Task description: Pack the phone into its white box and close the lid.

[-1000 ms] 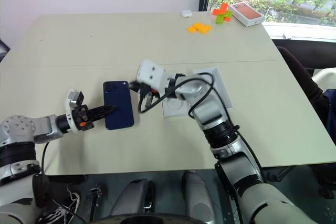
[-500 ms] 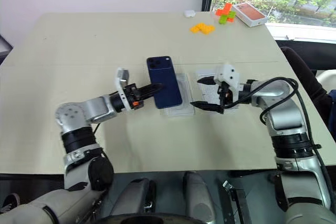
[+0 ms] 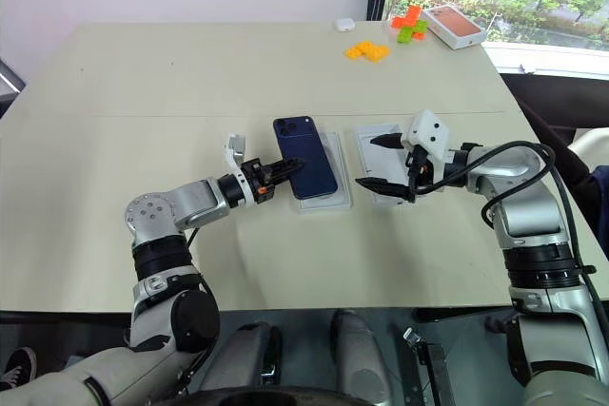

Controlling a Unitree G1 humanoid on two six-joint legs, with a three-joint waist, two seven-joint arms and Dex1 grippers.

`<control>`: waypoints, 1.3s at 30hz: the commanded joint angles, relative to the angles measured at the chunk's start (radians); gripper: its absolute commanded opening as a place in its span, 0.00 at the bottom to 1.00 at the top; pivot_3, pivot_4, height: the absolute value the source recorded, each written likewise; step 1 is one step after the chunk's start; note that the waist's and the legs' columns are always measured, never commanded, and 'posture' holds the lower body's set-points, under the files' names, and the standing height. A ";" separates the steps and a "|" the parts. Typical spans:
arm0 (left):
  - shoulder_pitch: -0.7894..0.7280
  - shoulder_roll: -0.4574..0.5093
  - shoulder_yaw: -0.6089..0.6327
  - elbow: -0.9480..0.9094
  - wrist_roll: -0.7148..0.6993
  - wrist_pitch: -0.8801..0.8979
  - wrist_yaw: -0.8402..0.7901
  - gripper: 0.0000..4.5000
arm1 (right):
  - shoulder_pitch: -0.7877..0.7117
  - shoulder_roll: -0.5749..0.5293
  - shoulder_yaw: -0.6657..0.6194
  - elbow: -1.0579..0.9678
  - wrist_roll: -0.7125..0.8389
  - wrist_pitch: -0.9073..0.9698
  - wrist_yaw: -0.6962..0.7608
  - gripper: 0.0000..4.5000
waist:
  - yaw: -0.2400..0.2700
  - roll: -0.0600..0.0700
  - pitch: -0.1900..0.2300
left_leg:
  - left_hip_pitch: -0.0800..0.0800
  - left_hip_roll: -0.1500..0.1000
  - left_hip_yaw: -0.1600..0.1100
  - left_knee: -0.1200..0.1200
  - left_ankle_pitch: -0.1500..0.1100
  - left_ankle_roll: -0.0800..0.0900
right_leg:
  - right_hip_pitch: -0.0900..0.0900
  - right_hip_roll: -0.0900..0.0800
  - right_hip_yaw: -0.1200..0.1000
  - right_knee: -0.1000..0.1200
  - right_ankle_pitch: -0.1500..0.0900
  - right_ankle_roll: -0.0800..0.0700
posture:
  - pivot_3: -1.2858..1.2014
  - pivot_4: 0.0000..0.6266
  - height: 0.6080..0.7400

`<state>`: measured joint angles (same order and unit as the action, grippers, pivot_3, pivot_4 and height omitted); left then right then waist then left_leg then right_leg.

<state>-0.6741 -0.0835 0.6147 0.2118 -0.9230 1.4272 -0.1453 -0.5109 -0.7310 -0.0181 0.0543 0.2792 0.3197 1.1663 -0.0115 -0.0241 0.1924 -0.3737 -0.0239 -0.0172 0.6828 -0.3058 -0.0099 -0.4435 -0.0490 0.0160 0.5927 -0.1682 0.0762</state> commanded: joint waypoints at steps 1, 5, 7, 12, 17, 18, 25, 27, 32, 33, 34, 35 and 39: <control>-0.025 0.010 -0.061 0.006 -0.019 0.012 -0.031 0.00 | -0.006 -0.006 -0.023 -0.015 0.019 -0.013 -0.012 0.99 | 0.000 0.000 0.000 | 0.000 0.000 0.000 0.000 0.000 0.000 | 0.000 0.000 0.000 0.000 0.000 0.000 | 0.52 0.24 1.00; -0.049 0.034 -0.091 0.056 -0.016 0.010 -0.044 0.00 | -0.003 -0.005 -0.018 -0.022 0.020 -0.014 -0.019 0.99 | 0.000 0.000 0.000 | 0.000 0.000 0.000 0.000 0.000 0.000 | 0.000 0.000 0.000 0.000 0.000 0.000 | 0.52 0.24 1.00; -0.059 0.047 -0.110 0.078 -0.014 -0.001 -0.057 0.00 | -0.001 -0.006 -0.016 -0.024 0.019 -0.014 -0.019 0.99 | -0.001 0.000 0.000 | 0.000 0.000 0.000 0.000 0.000 0.000 | 0.000 0.000 0.000 0.000 0.000 0.000 | 0.52 0.24 1.00; -0.114 0.078 -0.126 0.187 0.008 -0.049 -0.085 0.37 | 0.002 -0.013 -0.013 -0.024 0.010 -0.024 -0.024 1.00 | 0.000 0.000 0.000 | 0.000 -0.001 0.000 0.000 0.000 0.000 | 0.000 0.000 0.000 0.000 0.000 0.000 | 0.52 0.24 1.00; -0.122 0.093 -0.132 0.213 0.013 -0.087 -0.107 0.92 | 0.010 -0.019 -0.010 -0.023 0.001 -0.035 -0.026 1.00 | 0.000 0.000 0.000 | 0.000 0.000 0.000 0.000 0.000 0.000 | 0.000 0.000 0.000 0.001 0.000 0.000 | 0.52 0.24 1.00; -0.123 0.097 -0.136 0.214 0.016 -0.092 -0.113 0.99 | 0.011 -0.019 -0.010 -0.023 0.001 -0.036 -0.027 1.00 | 0.000 0.000 0.000 | 0.001 0.000 0.000 0.000 0.000 0.000 | 0.001 0.000 0.000 0.001 0.000 0.000 | 0.52 0.24 1.00; -0.129 0.106 -0.130 0.147 -0.017 -0.018 -0.079 0.99 | 0.002 -0.014 -0.003 -0.013 -0.002 -0.043 -0.028 1.00 | 0.000 0.000 0.000 | 0.001 0.001 0.000 0.000 0.000 0.000 | 0.001 0.000 0.000 0.001 0.000 0.000 | 0.52 0.24 1.00; -0.125 0.110 -0.133 0.118 -0.021 0.011 -0.066 0.99 | -0.001 -0.014 0.000 -0.011 -0.002 -0.044 -0.028 1.00 | 0.000 0.000 0.000 | 0.001 0.001 -0.001 0.000 0.000 0.000 | 0.001 0.000 0.000 0.001 0.000 0.000 | 0.52 0.24 1.00; -0.100 0.133 -0.147 -0.027 -0.035 0.051 -0.058 0.99 | -0.018 -0.006 0.013 0.005 -0.007 -0.057 -0.026 1.00 | -0.001 0.000 0.000 | 0.001 0.001 -0.001 0.000 0.000 0.000 | 0.000 0.000 0.000 0.001 0.000 0.000 | 0.52 0.24 1.00; -0.095 0.136 -0.147 -0.044 -0.035 0.065 -0.052 0.99 | -0.021 -0.005 0.016 0.009 -0.008 -0.061 -0.026 1.00 | -0.001 0.000 0.000 | 0.001 0.001 -0.001 0.000 0.000 0.000 | 0.000 0.000 0.000 0.001 0.000 0.000 | 0.52 0.24 1.00; -0.092 0.136 -0.146 -0.054 -0.035 0.074 -0.048 0.99 | -0.023 -0.004 0.018 0.012 -0.009 -0.065 -0.026 1.00 | -0.001 0.000 0.000 | 0.001 0.001 -0.001 0.000 0.000 -0.001 | 0.000 0.000 0.000 0.001 0.000 0.000 | 0.52 0.24 1.00; -0.088 0.137 -0.138 -0.064 -0.037 0.080 -0.043 0.99 | -0.026 -0.004 0.021 0.015 -0.009 -0.072 -0.022 1.00 | -0.001 0.000 0.000 | 0.001 0.001 -0.001 0.000 0.000 -0.001 | 0.000 0.000 0.000 0.001 0.000 0.000 | 0.52 0.24 1.00; -0.070 0.170 -0.115 -0.093 -0.040 0.114 -0.045 0.99 | -0.039 0.001 0.028 0.019 -0.004 -0.069 -0.022 1.00 | -0.001 0.000 0.000 | 0.001 0.001 -0.001 0.000 0.000 -0.001 | 0.000 0.000 0.000 0.001 0.000 0.000 | 0.52 0.24 1.00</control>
<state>-0.7441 0.0648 0.4788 0.1583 -0.9351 1.5244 -0.1875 -0.5245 -0.7274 0.0266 0.0830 0.2668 0.2580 1.1458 -0.0127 -0.0237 0.1923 -0.3730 -0.0228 -0.0178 0.6829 -0.3055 -0.0105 -0.4434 -0.0492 0.0158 0.5941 -0.1682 0.0761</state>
